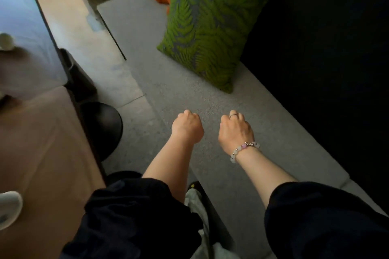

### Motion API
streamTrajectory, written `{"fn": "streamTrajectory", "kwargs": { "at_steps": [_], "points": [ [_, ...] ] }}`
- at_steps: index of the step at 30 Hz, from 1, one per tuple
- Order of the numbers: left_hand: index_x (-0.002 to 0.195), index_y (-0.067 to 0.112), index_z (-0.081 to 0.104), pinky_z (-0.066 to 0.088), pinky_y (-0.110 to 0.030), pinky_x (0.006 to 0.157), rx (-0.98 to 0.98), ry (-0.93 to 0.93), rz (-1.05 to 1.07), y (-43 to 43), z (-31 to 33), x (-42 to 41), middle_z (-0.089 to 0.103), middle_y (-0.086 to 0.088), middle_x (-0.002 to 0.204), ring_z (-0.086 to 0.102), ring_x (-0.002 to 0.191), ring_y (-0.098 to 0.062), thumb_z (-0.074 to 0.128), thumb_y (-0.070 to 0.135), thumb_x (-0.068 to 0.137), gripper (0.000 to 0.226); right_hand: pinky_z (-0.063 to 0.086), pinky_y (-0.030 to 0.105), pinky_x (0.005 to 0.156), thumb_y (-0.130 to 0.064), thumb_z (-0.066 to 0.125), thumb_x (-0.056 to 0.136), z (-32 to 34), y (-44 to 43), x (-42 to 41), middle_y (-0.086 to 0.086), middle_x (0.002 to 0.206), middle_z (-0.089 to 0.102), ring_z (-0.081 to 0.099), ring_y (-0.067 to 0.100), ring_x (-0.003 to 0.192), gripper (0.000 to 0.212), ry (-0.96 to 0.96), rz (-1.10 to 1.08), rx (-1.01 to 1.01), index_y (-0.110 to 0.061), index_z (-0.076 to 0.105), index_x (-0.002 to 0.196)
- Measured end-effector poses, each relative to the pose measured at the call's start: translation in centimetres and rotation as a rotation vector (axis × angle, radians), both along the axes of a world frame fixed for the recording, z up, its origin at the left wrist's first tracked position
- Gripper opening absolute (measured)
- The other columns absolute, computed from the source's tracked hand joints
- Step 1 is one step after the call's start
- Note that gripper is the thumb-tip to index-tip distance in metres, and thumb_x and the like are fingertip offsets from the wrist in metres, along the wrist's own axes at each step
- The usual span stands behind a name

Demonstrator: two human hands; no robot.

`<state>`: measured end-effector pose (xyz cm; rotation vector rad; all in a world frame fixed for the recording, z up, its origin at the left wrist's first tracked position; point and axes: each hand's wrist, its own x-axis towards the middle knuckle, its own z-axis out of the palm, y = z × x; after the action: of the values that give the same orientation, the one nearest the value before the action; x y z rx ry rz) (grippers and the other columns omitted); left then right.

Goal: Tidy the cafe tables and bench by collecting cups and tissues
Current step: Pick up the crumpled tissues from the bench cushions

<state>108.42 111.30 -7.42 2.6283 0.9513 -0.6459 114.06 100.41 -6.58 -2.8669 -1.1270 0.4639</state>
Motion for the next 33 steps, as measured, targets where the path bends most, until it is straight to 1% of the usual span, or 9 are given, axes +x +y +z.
{"fn": "streamTrajectory", "kwargs": {
  "at_steps": [4, 9, 13, 17, 21, 28, 33],
  "points": [
    [0.12, 0.001, 0.057, 0.046, -0.037, 0.093, 0.018, -0.018, -0.054, -2.5, 4.7, -1.8, 0.055, -0.017, 0.126, 0.052, 0.118, -0.032, 0.04, 0.014, 0.095, 0.033, 0.04, 0.035, 0.089, -0.015, 0.03, 0.098, 3.6, -1.8, -2.5, 0.014, 0.127, 0.045, 0.043, 0.028, 0.116, 0.032, -0.024, 0.004, 0.022, -0.005, 0.051, 0.12],
    [0.122, 0.002, 0.056, 0.046, -0.037, 0.093, 0.041, -0.074, -0.047, -5.2, 8.4, -3.9, 0.055, -0.017, 0.126, 0.051, 0.119, -0.032, 0.039, 0.015, 0.096, 0.033, 0.039, 0.036, 0.092, -0.016, 0.033, 0.097, 7.0, -3.3, -4.8, 0.014, 0.13, 0.044, 0.041, 0.029, 0.119, 0.032, -0.025, -0.007, 0.062, -0.006, 0.051, 0.121],
    [0.122, 0.001, 0.053, 0.045, -0.036, 0.092, 0.052, -0.142, -0.059, -6.9, 9.0, -5.2, 0.052, -0.018, 0.125, 0.049, 0.119, -0.032, 0.038, 0.013, 0.096, 0.033, 0.039, 0.036, 0.092, -0.017, 0.032, 0.098, 8.0, -4.4, -5.5, 0.014, 0.129, 0.045, 0.042, 0.028, 0.118, 0.032, -0.064, -0.029, 0.082, -0.007, 0.052, 0.12],
    [0.124, 0.001, 0.049, 0.042, -0.034, 0.094, 0.1, -0.29, -0.11, -7.5, 9.2, -6.4, 0.05, -0.017, 0.125, 0.046, 0.118, -0.03, 0.036, 0.017, 0.1, 0.032, 0.04, 0.035, 0.09, -0.017, 0.033, 0.098, 8.9, -5.1, -6.7, 0.014, 0.127, 0.047, 0.043, 0.028, 0.116, 0.03, -0.109, -0.077, 0.108, -0.007, 0.052, 0.119],
    [0.122, 0.002, 0.049, 0.042, -0.034, 0.09, 0.166, -0.416, -0.171, -6.8, 9.9, -8.1, 0.05, -0.016, 0.123, 0.047, 0.114, -0.03, 0.034, 0.02, 0.101, 0.031, 0.04, 0.033, 0.088, -0.016, 0.035, 0.098, 9.3, -5.4, -8.9, 0.014, 0.126, 0.048, 0.045, 0.028, 0.114, 0.027, -0.161, -0.118, 0.132, -0.008, 0.053, 0.116],
    [0.123, 0.003, 0.049, 0.042, -0.033, 0.089, 0.184, -0.457, -0.269, -5.5, 11.2, -14.1, 0.05, -0.015, 0.122, 0.048, 0.113, -0.028, 0.033, 0.022, 0.102, 0.033, 0.037, 0.034, 0.088, -0.015, 0.036, 0.097, 10.5, -4.9, -15.2, 0.013, 0.124, 0.051, 0.044, 0.027, 0.114, 0.026, -0.254, -0.205, 0.139, -0.007, 0.053, 0.116],
    [0.121, 0.003, 0.05, 0.043, -0.032, 0.085, 0.201, -0.471, -0.307, -4.7, 11.9, -20.1, 0.05, -0.014, 0.119, 0.049, 0.108, -0.027, 0.033, 0.019, 0.102, 0.03, 0.038, 0.035, 0.088, -0.016, 0.035, 0.097, 11.3, -5.4, -21.2, 0.011, 0.123, 0.052, 0.044, 0.026, 0.115, 0.026, -0.309, -0.248, 0.132, -0.008, 0.053, 0.115]
  ]
}}
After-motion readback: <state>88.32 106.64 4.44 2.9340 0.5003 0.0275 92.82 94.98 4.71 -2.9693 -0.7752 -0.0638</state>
